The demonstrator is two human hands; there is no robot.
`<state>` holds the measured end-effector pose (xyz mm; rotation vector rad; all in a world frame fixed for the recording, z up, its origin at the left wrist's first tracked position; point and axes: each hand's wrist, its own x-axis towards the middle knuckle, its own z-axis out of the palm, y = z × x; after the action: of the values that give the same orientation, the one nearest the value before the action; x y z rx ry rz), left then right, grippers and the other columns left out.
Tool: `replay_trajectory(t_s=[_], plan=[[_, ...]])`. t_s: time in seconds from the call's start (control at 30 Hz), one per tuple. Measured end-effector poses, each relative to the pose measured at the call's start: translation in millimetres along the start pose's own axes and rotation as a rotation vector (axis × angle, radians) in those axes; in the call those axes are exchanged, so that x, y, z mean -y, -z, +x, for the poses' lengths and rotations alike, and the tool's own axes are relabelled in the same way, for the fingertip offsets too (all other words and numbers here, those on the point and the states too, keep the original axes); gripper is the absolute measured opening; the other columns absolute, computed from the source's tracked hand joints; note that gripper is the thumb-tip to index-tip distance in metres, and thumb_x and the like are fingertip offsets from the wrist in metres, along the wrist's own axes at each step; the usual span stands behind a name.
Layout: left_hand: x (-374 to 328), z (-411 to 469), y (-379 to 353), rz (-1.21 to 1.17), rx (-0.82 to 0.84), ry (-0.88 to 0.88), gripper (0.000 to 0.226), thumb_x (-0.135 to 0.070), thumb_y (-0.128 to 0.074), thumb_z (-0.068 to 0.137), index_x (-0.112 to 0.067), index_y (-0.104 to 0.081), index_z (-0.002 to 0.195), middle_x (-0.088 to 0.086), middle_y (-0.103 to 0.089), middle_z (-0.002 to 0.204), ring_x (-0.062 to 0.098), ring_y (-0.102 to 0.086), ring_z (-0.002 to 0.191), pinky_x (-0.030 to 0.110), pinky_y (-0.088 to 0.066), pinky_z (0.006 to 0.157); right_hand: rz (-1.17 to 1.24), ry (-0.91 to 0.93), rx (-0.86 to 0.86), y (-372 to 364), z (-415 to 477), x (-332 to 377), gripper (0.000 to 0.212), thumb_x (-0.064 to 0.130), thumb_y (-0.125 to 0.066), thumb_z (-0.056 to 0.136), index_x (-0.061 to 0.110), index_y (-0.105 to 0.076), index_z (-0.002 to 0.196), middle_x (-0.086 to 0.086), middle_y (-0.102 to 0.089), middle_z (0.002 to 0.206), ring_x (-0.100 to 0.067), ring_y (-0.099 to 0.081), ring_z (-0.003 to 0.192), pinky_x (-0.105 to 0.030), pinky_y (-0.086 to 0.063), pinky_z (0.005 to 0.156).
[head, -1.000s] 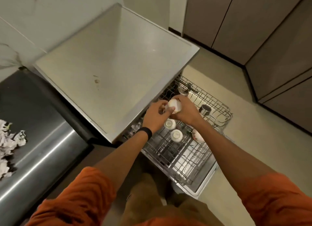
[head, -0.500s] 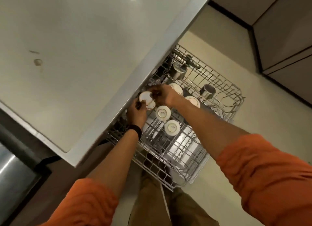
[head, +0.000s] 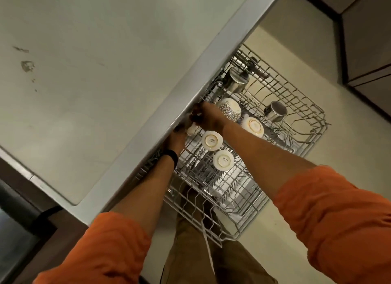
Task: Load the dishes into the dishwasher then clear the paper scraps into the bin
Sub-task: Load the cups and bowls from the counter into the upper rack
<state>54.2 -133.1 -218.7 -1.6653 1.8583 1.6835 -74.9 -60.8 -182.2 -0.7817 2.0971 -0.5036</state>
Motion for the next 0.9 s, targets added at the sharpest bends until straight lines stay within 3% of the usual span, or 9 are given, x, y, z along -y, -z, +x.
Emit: replay_trajectory(t_s=[0.1, 0.23, 0.3, 0.4, 0.5, 0.57, 0.67, 0.77, 0.9], plan=[[2.8, -4.6, -3.0, -0.043, -0.068, -0.024, 0.033, -0.028, -0.070, 0.090, -0.017, -0.067, 0.121, 0.008, -0.070, 0.123, 0.028, -0.064, 0.114, 0.050, -0.052, 0.100, 0.001, -0.015, -0.009, 1.0, 0.6, -5.6, 0.034, 0.009, -0.061, 0.098, 0.017, -0.067, 0.130, -0.009, -0.070, 0.126, -0.025, -0.064, 0.117, -0.036, -0.051, 0.102], [3.0, -15.7, -2.1, -0.039, -0.096, -0.028, 0.033, -0.022, -0.072, 0.092, -0.014, -0.068, 0.123, 0.007, -0.071, 0.121, 0.027, -0.065, 0.113, 0.047, -0.053, 0.098, 0.058, -0.027, -0.029, -3.0, -7.4, -11.8, 0.030, 0.009, -0.066, 0.094, 0.018, -0.070, 0.123, -0.006, -0.072, 0.121, -0.021, -0.066, 0.115, -0.023, -0.047, 0.096], [1.0, -14.2, -3.2, -0.058, -0.100, -0.018, 0.038, -0.030, -0.073, 0.088, -0.015, -0.069, 0.123, 0.006, -0.071, 0.120, 0.028, -0.066, 0.112, 0.050, -0.054, 0.098, 0.051, -0.032, -0.052, -7.8, -8.4, -13.3, 0.030, 0.009, -0.066, 0.095, 0.017, -0.070, 0.124, -0.004, -0.072, 0.123, -0.020, -0.066, 0.115, -0.019, -0.043, 0.092], [6.6, -6.3, -5.1, -0.043, -0.130, -0.007, 0.049, -0.047, -0.069, 0.087, -0.019, -0.067, 0.127, 0.006, -0.070, 0.123, 0.029, -0.065, 0.113, 0.049, -0.054, 0.097, 0.065, -0.015, -0.099, -8.5, -8.0, -12.6, 0.029, 0.014, -0.068, 0.095, 0.021, -0.071, 0.124, -0.002, -0.073, 0.121, -0.019, -0.068, 0.112, -0.024, -0.049, 0.094], [43.1, 20.7, -8.1, -0.096, -0.154, -0.007, 0.073, -0.070, -0.063, 0.071, -0.028, -0.064, 0.130, 0.003, -0.070, 0.124, 0.029, -0.066, 0.112, 0.053, -0.055, 0.095, 0.104, -0.012, -0.098, -4.9, -11.6, -7.7, 0.023, 0.019, -0.069, 0.096, 0.023, -0.074, 0.118, -0.001, -0.076, 0.111, -0.015, -0.072, 0.095, -0.032, -0.058, 0.091], [45.6, 19.6, -5.4, -0.069, -0.139, 0.007, 0.063, -0.064, -0.067, 0.079, -0.027, -0.065, 0.130, 0.003, -0.070, 0.124, 0.028, -0.065, 0.113, 0.051, -0.054, 0.097, 0.112, -0.014, -0.089, -2.4, -13.4, -5.5, 0.022, 0.020, -0.069, 0.096, 0.023, -0.075, 0.117, 0.001, -0.076, 0.105, -0.012, -0.071, 0.089, -0.031, -0.059, 0.088], [7.3, -14.4, 3.5, -0.007, -0.121, -0.024, 0.040, -0.035, -0.069, 0.094, -0.018, -0.066, 0.130, 0.007, -0.069, 0.125, 0.028, -0.063, 0.115, 0.047, -0.052, 0.100, 0.037, -0.014, -0.063, -2.4, -13.3, -7.9, 0.023, 0.018, -0.067, 0.097, 0.021, -0.072, 0.120, 0.002, -0.074, 0.108, -0.011, -0.066, 0.094, -0.019, -0.047, 0.089], [3.9, -16.8, -0.9, 0.038, -0.097, -0.077, 0.029, -0.019, -0.069, 0.095, -0.011, -0.070, 0.123, 0.009, -0.071, 0.121, 0.026, -0.063, 0.112, 0.041, -0.052, 0.098, -0.023, -0.021, -0.032, -9.3, -12.0, -18.0, 0.026, 0.013, -0.065, 0.097, 0.019, -0.068, 0.123, -0.001, -0.070, 0.125, -0.019, -0.065, 0.115, -0.029, -0.046, 0.105], [14.4, -10.8, -7.1, 0.075, -0.087, -0.075, 0.026, -0.005, -0.065, 0.093, -0.010, -0.071, 0.118, 0.009, -0.072, 0.116, 0.026, -0.064, 0.109, 0.038, -0.054, 0.094, -0.028, 0.004, -0.046, -22.0, -9.3, -27.5, 0.030, 0.010, -0.066, 0.097, 0.017, -0.068, 0.126, -0.004, -0.069, 0.128, -0.020, -0.065, 0.116, -0.031, -0.052, 0.100]])
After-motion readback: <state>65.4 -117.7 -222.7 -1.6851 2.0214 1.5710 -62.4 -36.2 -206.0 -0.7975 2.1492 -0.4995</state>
